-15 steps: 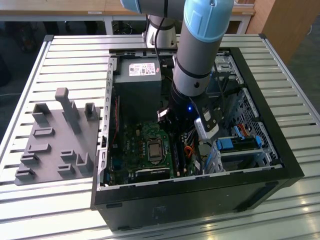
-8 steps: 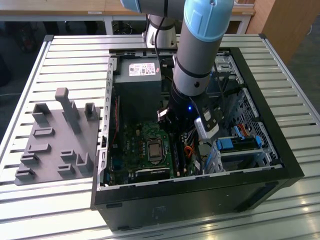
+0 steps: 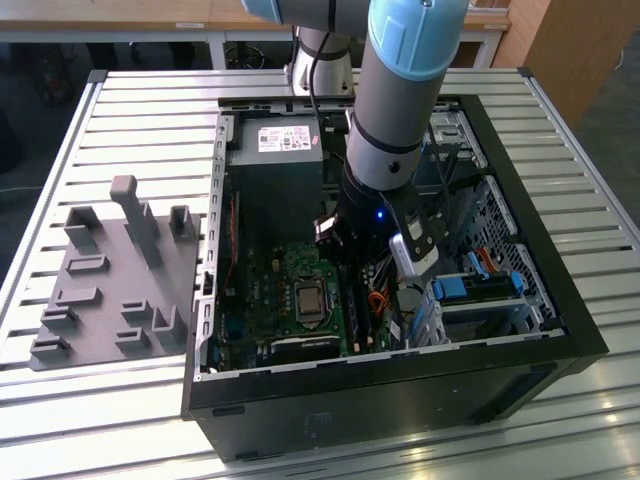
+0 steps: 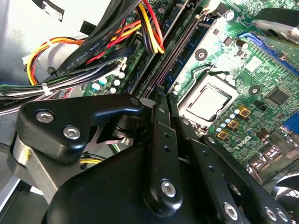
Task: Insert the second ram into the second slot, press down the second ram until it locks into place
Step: 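Press down the second ram until it locks into place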
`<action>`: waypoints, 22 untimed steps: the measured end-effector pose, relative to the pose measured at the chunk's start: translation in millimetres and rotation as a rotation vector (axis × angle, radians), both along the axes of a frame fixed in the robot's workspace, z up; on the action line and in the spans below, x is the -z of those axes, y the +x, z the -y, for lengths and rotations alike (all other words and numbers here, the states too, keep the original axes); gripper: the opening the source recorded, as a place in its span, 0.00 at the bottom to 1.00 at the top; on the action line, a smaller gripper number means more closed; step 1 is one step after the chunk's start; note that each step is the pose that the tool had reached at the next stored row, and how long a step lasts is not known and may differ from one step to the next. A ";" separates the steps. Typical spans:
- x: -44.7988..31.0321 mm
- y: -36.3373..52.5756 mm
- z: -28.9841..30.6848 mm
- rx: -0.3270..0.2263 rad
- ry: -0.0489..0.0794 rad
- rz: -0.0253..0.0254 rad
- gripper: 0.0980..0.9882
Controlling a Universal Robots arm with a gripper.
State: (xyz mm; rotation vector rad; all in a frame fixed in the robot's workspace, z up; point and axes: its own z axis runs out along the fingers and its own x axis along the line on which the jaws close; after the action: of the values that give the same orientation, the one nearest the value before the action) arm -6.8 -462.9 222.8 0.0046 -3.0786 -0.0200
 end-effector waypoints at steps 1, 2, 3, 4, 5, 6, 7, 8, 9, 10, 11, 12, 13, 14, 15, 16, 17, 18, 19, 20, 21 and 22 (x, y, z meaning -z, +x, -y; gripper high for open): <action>0.0 0.0 0.0 0.000 0.000 0.0000 0.04; -0.2 0.0 0.0 0.000 0.000 0.0000 0.04; -0.4 0.0 0.0 0.000 0.000 -0.0001 0.04; -0.4 0.0 0.0 0.000 0.000 -0.0001 0.04; -0.5 0.0 0.0 0.000 0.000 -0.0001 0.04; -0.5 0.4 -0.1 0.000 0.000 -0.0001 0.04; -0.5 0.4 -0.1 0.000 0.000 -0.0001 0.04; -0.5 0.4 -0.2 0.000 0.000 -0.0001 0.04; -0.6 0.5 -0.4 0.000 0.000 -0.0001 0.04; -0.6 0.5 -0.5 0.000 0.000 -0.0001 0.04; -0.6 0.5 -0.7 0.000 0.000 -0.0001 0.04; -0.8 0.5 -0.8 0.000 -0.001 -0.0002 0.04; -0.8 0.5 -0.8 0.000 0.000 -0.0001 0.04; -0.9 0.5 -0.9 0.000 0.000 0.0000 0.04; -1.2 0.5 -0.9 0.000 0.000 -0.0001 0.04; -1.6 0.5 -0.9 0.000 0.000 -0.0001 0.04; -2.0 0.5 -0.9 0.000 0.000 -0.0001 0.04; -2.3 0.7 -0.9 0.000 0.000 0.0000 0.04; -2.5 1.1 -0.9 0.000 0.000 0.0000 0.04; -2.5 1.7 -0.9 0.000 0.000 0.0000 0.04; -2.5 2.4 -0.9 0.000 0.000 0.0000 0.04; -2.6 2.8 -0.9 0.000 0.000 0.0000 0.04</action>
State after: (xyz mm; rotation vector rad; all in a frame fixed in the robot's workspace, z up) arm -4.0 -462.0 225.4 0.0047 -3.0786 -0.0198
